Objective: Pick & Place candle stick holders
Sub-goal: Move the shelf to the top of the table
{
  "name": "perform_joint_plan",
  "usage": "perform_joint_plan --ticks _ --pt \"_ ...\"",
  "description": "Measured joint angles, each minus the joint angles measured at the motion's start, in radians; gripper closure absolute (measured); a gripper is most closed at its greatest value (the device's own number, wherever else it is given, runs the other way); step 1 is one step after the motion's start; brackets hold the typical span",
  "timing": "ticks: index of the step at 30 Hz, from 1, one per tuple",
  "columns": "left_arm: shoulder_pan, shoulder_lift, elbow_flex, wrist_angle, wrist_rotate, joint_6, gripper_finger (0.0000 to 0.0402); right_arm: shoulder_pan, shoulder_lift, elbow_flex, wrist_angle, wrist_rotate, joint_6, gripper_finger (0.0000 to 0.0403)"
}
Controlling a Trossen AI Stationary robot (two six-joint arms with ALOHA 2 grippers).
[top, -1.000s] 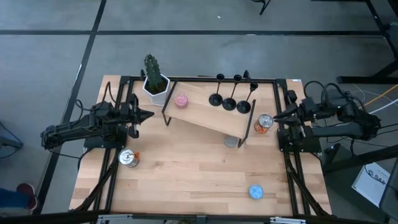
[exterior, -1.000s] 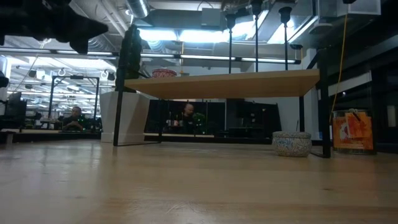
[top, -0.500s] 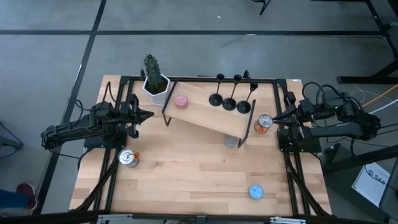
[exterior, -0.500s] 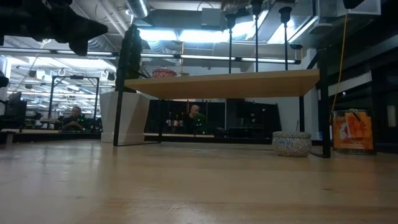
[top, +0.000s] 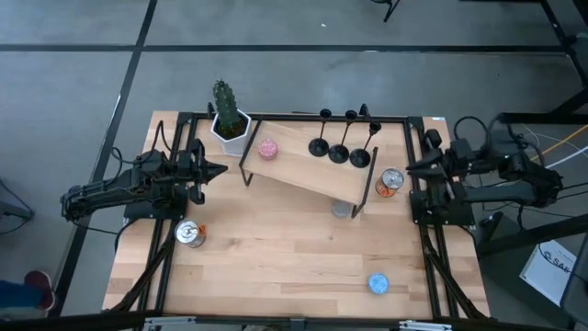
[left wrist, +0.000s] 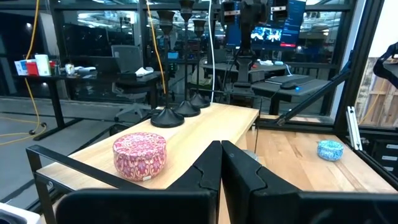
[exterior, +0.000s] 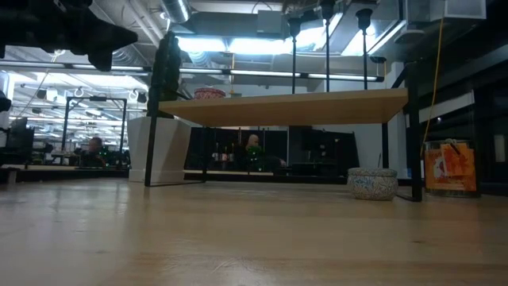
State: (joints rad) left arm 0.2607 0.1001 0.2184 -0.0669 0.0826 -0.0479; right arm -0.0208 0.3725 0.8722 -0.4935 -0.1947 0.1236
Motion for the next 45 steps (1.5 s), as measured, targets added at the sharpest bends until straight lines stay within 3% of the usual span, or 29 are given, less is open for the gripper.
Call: perform_joint_plan --ticks 7,14,19,25,30,37,45 --pt "0.0 0.0 0.0 0.0 0.0 0.0 0.0396 0.001 0.045 0.0 0.073 -0.011 0.079 0.035" --pt "0.0 0.0 0.0 0.0 0.0 0.001 0.0396 0.005 0.296 0.0 0.072 -0.004 0.122 0.035" --pt "0.0 0.0 0.0 0.0 0.0 0.0 0.0396 0.072 0.474 0.0 0.076 -0.067 0.164 0.035" --pt "0.0 0.0 0.0 0.0 0.0 0.0 0.0396 0.205 0.615 0.023 0.07 0.118 0.269 0.035" --pt "0.0 0.0 0.0 0.0 0.0 0.001 0.0396 0.333 0.737 0.15 -0.019 0.26 0.296 0.035" --pt "0.0 0.0 0.0 0.0 0.0 0.0 0.0396 0.471 0.898 0.329 -0.082 0.36 0.299 0.035" --pt "0.0 0.0 0.0 0.0 0.0 0.0 0.0396 0.528 1.009 0.362 -0.089 0.487 0.296 0.035"
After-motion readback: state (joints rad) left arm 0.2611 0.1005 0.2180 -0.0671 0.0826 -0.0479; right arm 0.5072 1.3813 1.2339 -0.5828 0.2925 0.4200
